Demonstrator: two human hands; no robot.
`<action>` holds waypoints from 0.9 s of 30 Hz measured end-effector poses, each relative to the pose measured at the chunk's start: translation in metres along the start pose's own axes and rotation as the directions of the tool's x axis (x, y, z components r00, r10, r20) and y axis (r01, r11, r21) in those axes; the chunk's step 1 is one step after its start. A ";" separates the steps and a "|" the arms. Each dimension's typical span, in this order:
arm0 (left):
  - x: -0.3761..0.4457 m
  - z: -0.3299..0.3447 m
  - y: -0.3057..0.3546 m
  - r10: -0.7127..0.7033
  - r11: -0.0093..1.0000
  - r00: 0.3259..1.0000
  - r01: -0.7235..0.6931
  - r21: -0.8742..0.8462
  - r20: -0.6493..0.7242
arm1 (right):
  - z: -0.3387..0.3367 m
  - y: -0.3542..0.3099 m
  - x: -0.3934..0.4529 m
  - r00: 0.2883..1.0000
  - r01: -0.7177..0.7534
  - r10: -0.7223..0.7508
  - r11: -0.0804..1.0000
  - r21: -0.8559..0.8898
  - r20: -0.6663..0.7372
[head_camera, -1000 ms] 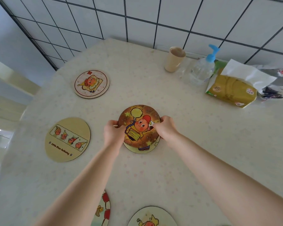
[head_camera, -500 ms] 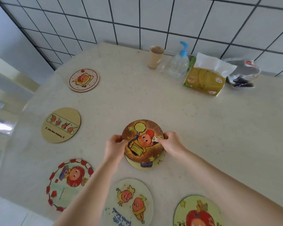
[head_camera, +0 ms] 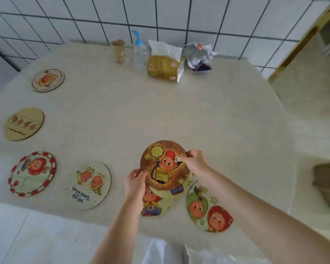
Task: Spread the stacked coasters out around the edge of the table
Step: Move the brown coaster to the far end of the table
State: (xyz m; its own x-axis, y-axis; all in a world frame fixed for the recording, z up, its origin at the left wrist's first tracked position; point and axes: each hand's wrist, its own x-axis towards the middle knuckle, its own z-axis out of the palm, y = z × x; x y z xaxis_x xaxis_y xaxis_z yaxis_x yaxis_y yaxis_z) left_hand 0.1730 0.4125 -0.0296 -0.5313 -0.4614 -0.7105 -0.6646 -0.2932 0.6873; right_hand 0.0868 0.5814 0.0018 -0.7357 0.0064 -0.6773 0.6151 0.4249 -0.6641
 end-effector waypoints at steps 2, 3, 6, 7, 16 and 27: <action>-0.016 0.015 -0.013 -0.004 1.000 0.999 0.003 0.021 0.036 | -0.020 0.019 -0.010 0.999 -0.018 0.018 1.000 0.008 -0.047; -0.026 0.023 -0.019 0.002 0.999 0.998 -0.005 0.039 0.065 | -0.032 0.030 -0.017 0.997 -0.021 0.023 0.999 0.024 -0.079; -0.042 0.040 -0.035 0.013 0.993 0.990 -0.030 0.114 0.143 | -0.055 0.057 -0.029 0.987 -0.043 0.048 0.998 0.042 -0.151; -0.049 0.046 -0.041 0.012 0.987 0.985 -0.040 0.155 0.173 | -0.063 0.068 -0.036 0.981 -0.053 0.061 0.997 0.047 -0.182; -0.074 0.102 -0.050 0.061 0.934 0.944 -0.168 0.315 0.323 | -0.123 0.106 -0.052 0.925 -0.048 0.073 0.996 0.076 -0.372; -0.082 0.223 -0.030 0.046 0.952 0.951 -0.134 0.276 0.304 | -0.229 0.076 0.027 0.944 0.053 -0.083 0.993 -0.102 -0.318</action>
State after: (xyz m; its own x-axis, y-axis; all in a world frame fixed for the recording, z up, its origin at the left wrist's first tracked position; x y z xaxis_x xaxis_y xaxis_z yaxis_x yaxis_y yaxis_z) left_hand 0.1194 0.6456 -0.0258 -0.6960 -0.1975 -0.6903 -0.7062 0.0145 0.7079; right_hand 0.0488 0.8213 0.0058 -0.8362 0.2583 -0.4838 0.5429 0.5149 -0.6635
